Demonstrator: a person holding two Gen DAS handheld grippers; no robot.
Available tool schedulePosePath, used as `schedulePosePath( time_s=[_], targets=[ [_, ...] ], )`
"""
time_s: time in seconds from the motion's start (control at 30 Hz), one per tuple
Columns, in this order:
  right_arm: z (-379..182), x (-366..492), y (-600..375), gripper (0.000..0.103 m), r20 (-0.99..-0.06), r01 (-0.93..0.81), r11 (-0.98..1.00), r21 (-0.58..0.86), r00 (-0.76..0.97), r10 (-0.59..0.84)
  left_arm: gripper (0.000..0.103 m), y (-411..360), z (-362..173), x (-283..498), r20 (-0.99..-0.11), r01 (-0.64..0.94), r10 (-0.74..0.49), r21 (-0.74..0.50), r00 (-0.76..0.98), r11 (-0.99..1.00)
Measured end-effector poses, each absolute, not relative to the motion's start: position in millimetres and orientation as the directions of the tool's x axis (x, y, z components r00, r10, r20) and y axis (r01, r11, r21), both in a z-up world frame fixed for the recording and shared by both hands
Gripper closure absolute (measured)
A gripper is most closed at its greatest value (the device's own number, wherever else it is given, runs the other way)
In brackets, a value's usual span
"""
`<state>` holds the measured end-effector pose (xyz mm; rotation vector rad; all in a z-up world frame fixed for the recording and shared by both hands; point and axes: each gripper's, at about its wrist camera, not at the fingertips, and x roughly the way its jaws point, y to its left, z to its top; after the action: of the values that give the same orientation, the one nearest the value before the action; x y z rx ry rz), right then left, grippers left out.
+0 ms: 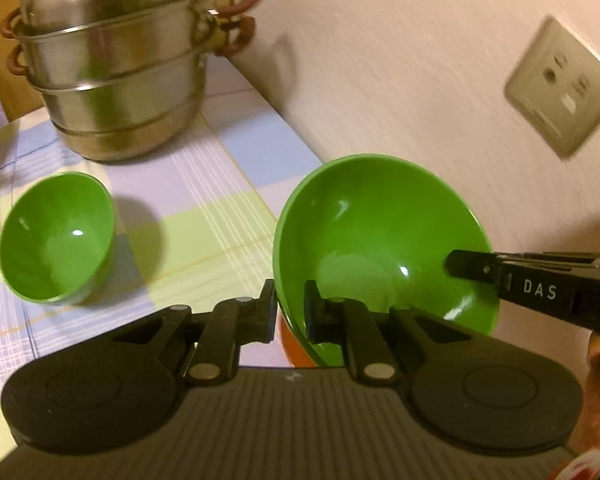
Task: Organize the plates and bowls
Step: 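Lift the green bowl with both grippers and lower it into the orange bowl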
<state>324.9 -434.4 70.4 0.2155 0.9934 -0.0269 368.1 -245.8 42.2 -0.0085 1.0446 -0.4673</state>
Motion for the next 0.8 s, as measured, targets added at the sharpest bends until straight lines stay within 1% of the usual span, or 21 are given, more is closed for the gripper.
schedulePosePath(
  time_s=[0.23, 0.53, 0.8],
  targets=[
    [51, 312, -449, 0.097, -0.852, 0.145, 0.974, 0.172, 0.518, 0.073, 0.091, -258, 15, 361, -0.857, 0.39, -0.36, -0.209, 0.368, 0.897],
    [23, 313, -457, 0.097, -0.867, 0.151, 0.972, 0.182, 0.49, 0.087, 0.091, -263, -13, 365, -0.879, 0.382, -0.341, -0.206, 0.332, 0.901],
    [9, 319, -460, 0.097, -0.881, 0.164, 0.969, 0.183, 0.464, 0.088, 0.091, -267, -16, 365, -0.882, 0.39, -0.336, -0.197, 0.331, 0.9]
  ],
)
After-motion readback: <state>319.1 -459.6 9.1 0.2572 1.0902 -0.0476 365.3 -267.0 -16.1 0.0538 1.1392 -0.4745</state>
